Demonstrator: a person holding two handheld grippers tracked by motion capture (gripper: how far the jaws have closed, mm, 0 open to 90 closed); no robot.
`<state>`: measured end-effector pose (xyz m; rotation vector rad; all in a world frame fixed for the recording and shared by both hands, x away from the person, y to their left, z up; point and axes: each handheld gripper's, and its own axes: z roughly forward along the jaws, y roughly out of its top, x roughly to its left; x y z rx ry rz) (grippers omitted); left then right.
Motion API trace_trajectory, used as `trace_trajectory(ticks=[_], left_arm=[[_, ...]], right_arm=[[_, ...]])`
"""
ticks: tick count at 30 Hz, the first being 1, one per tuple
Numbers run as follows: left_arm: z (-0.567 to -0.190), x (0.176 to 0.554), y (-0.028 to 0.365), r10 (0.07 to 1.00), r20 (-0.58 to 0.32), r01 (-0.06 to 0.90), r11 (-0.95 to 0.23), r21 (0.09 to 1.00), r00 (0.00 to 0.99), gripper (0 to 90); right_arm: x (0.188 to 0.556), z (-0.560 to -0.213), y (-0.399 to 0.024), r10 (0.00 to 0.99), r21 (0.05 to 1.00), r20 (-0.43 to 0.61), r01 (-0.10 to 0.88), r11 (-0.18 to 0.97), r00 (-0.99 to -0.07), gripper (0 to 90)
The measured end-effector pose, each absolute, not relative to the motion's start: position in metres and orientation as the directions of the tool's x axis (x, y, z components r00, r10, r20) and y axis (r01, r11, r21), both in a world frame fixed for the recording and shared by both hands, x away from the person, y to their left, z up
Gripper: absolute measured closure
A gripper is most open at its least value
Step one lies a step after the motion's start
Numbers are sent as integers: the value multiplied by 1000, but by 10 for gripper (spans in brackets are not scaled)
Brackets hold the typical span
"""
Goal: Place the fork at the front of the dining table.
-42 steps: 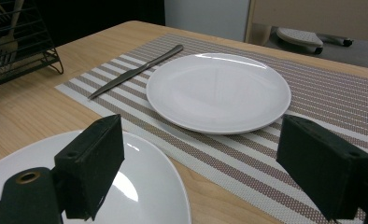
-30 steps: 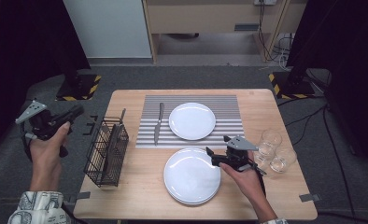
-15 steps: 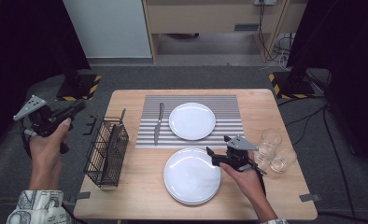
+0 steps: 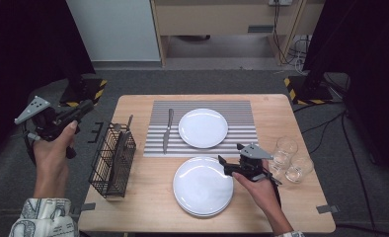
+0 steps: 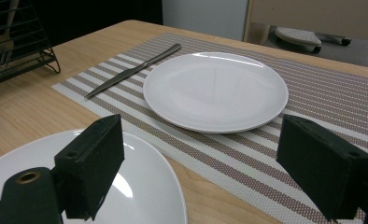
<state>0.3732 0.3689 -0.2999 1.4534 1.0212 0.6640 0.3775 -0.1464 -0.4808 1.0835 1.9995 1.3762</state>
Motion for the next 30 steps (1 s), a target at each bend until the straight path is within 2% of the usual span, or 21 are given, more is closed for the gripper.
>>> trace_trajectory(ticks=[30], left_arm=[[-302, 382, 327, 839, -139, 195, 40, 980, 526, 863]], right_arm=[[378, -479, -149, 820, 926, 48, 334, 178, -570, 148]])
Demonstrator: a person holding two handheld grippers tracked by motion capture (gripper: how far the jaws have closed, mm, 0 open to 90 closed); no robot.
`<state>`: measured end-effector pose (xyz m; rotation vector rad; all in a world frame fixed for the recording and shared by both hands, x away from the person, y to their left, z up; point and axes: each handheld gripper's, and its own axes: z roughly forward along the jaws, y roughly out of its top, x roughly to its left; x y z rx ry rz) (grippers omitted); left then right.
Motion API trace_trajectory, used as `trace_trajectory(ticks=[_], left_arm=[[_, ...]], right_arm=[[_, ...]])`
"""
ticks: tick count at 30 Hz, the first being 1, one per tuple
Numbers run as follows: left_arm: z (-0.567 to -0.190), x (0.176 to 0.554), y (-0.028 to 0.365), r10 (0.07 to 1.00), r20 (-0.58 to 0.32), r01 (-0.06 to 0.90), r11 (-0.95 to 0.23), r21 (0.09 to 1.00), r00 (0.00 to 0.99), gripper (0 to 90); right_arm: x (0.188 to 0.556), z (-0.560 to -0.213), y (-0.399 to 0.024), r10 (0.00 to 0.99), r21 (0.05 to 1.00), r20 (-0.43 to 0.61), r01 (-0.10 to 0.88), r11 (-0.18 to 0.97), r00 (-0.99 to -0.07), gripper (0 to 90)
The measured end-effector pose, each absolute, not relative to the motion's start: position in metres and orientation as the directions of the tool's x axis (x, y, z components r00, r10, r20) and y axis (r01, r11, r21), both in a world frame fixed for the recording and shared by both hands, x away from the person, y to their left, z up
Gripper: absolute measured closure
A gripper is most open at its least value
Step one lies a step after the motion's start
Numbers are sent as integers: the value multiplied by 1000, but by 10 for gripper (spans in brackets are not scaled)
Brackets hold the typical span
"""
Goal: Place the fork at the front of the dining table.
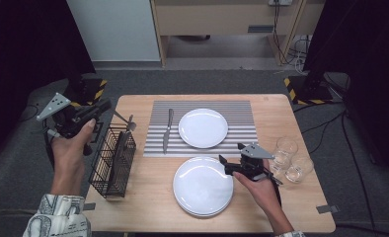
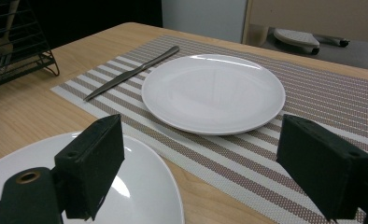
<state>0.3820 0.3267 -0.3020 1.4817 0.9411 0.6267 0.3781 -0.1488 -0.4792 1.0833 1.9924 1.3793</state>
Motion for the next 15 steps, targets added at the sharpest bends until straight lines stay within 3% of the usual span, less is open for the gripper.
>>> trace_trajectory(ticks=[15], left_arm=[[-315, 380, 296, 811, -135, 206, 19, 978, 570, 863]], right_arm=[[375, -475, -145, 808, 931, 42, 316, 182, -588, 228]])
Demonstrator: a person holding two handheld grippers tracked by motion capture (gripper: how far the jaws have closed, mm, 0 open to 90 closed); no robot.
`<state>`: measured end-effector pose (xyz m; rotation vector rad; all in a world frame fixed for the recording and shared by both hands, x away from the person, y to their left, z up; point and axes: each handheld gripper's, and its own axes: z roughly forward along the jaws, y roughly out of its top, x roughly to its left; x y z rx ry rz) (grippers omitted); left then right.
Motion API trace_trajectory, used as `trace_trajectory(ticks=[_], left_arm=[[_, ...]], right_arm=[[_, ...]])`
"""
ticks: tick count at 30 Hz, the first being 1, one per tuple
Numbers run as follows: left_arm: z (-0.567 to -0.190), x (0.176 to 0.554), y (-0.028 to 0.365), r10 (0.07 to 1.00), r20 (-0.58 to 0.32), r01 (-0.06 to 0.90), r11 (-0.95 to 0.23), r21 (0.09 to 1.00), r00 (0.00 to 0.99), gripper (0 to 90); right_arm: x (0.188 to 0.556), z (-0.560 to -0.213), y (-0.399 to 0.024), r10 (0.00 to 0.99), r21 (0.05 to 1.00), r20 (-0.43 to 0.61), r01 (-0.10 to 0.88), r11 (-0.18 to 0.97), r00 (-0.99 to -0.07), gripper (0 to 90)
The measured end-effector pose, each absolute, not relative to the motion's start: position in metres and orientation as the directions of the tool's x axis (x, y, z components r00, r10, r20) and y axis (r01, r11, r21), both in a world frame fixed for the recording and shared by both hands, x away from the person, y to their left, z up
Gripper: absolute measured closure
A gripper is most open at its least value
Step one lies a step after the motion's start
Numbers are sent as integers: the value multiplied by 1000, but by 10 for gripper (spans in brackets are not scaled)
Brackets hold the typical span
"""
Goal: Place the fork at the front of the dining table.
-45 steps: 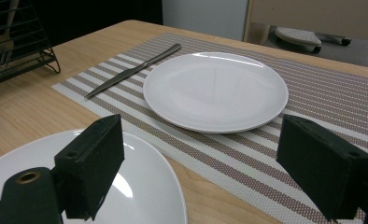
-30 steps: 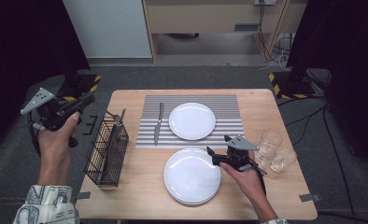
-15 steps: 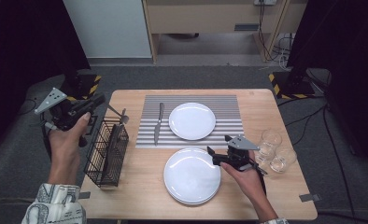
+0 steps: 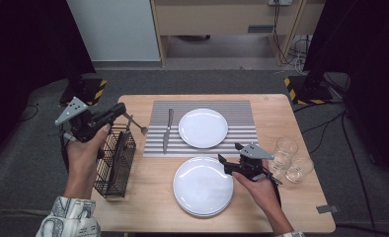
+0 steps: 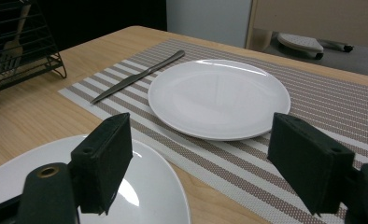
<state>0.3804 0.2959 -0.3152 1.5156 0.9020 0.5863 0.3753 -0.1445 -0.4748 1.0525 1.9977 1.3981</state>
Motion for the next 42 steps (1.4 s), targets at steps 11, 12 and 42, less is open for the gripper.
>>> trace_trajectory(ticks=[11, 12, 42], left_arm=[[-332, 380, 277, 792, -149, 227, 13, 974, 592, 863], [-333, 380, 276, 791, -148, 228, 11, 974, 594, 863], [-363, 379, 229, 745, -162, 264, -20, 964, 647, 863]], right_arm=[[372, -468, -135, 780, 937, 17, 282, 206, -626, 353], [371, -468, -133, 777, 937, 14, 279, 209, -630, 361], [361, -463, -69, 667, 942, -37, 198, 272, -744, 538]])
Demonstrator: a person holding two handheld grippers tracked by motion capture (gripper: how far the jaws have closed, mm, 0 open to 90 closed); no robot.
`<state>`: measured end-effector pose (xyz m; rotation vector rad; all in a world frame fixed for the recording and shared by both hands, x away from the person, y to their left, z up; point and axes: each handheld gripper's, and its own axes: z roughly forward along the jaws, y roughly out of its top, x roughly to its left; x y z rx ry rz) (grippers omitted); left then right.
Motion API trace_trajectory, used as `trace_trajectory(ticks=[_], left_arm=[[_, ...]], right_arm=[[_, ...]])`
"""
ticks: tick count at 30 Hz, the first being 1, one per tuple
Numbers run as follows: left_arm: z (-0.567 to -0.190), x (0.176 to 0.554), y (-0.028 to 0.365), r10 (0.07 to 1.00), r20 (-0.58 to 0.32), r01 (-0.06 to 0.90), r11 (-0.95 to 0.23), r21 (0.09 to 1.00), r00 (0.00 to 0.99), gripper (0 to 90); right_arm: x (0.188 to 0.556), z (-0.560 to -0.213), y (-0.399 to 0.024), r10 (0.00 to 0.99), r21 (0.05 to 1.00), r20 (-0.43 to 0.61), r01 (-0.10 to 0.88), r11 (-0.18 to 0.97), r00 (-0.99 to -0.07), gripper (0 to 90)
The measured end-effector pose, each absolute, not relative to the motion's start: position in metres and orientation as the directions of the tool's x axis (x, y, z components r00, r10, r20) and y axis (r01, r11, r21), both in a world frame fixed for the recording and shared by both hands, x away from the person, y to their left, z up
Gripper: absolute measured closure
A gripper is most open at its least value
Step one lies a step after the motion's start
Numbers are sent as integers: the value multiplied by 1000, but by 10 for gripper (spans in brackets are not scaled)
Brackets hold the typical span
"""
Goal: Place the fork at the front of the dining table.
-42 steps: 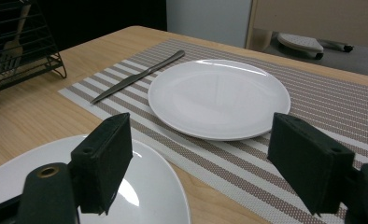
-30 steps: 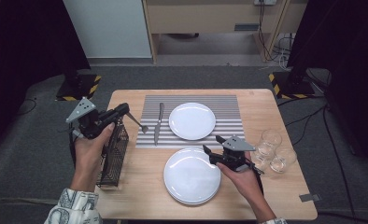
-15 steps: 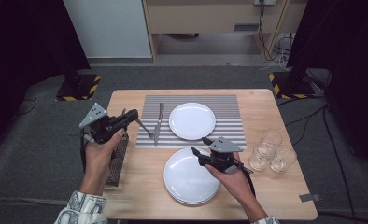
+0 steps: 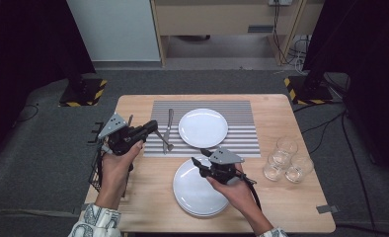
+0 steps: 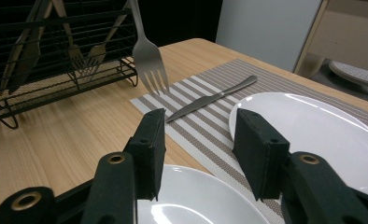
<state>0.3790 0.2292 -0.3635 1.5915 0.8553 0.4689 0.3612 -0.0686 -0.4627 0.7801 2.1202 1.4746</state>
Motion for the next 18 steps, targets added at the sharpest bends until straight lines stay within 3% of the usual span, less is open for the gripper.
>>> trace_trajectory(ticks=[18], left_arm=[[-373, 381, 223, 743, -159, 279, -39, 959, 650, 863]], right_arm=[[362, -453, -54, 652, 947, -42, 179, 268, -757, 565]])
